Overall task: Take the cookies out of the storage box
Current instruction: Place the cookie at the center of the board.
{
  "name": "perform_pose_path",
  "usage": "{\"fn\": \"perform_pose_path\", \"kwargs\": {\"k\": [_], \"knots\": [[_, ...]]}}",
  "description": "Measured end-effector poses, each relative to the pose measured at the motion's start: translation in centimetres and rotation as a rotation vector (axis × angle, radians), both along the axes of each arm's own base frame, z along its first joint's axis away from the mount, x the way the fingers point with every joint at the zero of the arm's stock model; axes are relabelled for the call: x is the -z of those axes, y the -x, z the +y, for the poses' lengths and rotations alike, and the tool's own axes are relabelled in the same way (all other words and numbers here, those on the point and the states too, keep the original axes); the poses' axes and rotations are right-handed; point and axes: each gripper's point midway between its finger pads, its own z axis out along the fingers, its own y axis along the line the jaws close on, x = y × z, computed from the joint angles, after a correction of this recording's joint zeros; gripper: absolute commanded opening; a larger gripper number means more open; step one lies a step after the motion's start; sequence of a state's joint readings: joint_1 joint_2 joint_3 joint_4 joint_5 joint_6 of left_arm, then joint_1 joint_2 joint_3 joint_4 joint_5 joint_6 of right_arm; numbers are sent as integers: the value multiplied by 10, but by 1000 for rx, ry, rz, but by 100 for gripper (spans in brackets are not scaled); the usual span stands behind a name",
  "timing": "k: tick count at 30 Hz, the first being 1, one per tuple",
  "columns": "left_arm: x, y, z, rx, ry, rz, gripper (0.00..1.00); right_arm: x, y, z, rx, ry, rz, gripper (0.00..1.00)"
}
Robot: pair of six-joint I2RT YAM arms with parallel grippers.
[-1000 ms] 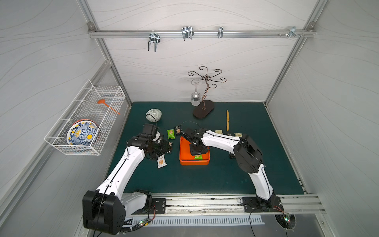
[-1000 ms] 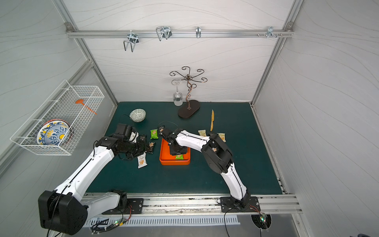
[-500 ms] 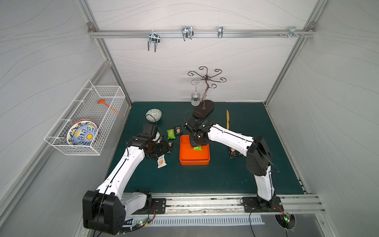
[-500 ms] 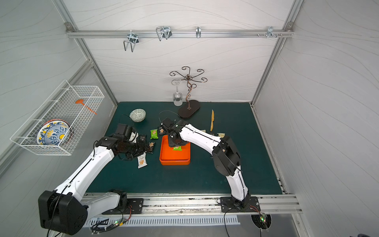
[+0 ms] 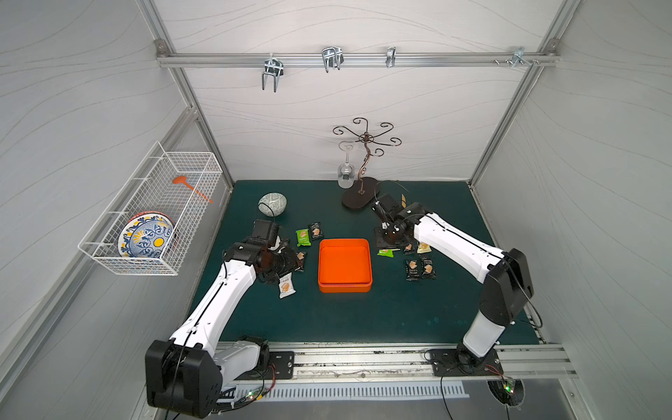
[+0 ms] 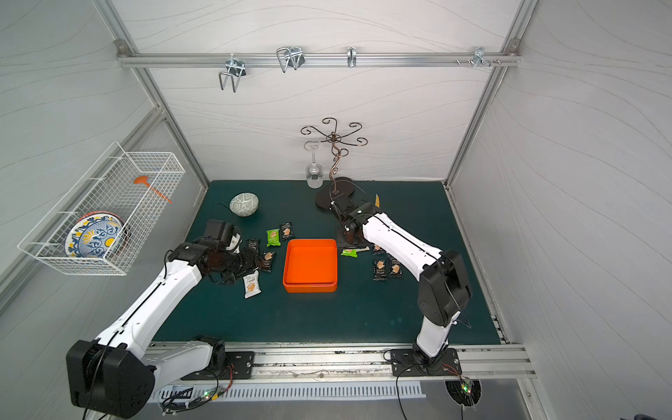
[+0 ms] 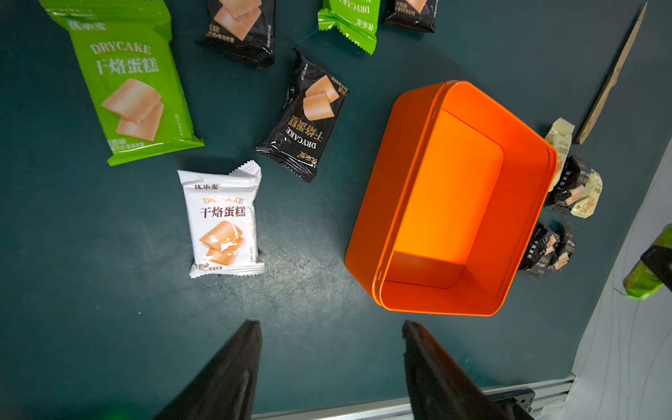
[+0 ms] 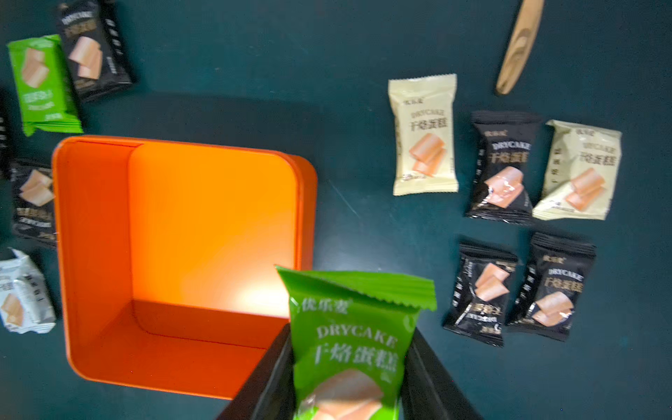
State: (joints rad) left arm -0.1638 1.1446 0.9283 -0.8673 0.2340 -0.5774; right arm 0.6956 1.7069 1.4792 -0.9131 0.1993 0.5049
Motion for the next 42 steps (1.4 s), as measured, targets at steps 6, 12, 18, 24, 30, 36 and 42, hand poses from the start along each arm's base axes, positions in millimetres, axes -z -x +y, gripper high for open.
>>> {"fn": "perform_pose_path", "kwargs": {"k": [6,12,18,24,30,36,42], "knots": [[-4,-1,3,-57,8,-7,66,30,13,-22,-7,36,51,45],[-8,-2,3,-110,35,-16,65,63,23,-28,-9,49,75,46],[-10,2,3,-124,41,-23,65,88,26,-33,-8,61,74,47],[-8,9,5,-126,34,-9,65,105,21,-30,-6,68,70,48],[-6,12,8,-121,11,0,65,119,18,-28,-5,83,83,50],[-6,14,9,-100,-7,18,66,122,17,-28,-4,85,85,67],[-9,7,10,-79,-27,15,66,114,18,-29,-4,82,71,77]]}}
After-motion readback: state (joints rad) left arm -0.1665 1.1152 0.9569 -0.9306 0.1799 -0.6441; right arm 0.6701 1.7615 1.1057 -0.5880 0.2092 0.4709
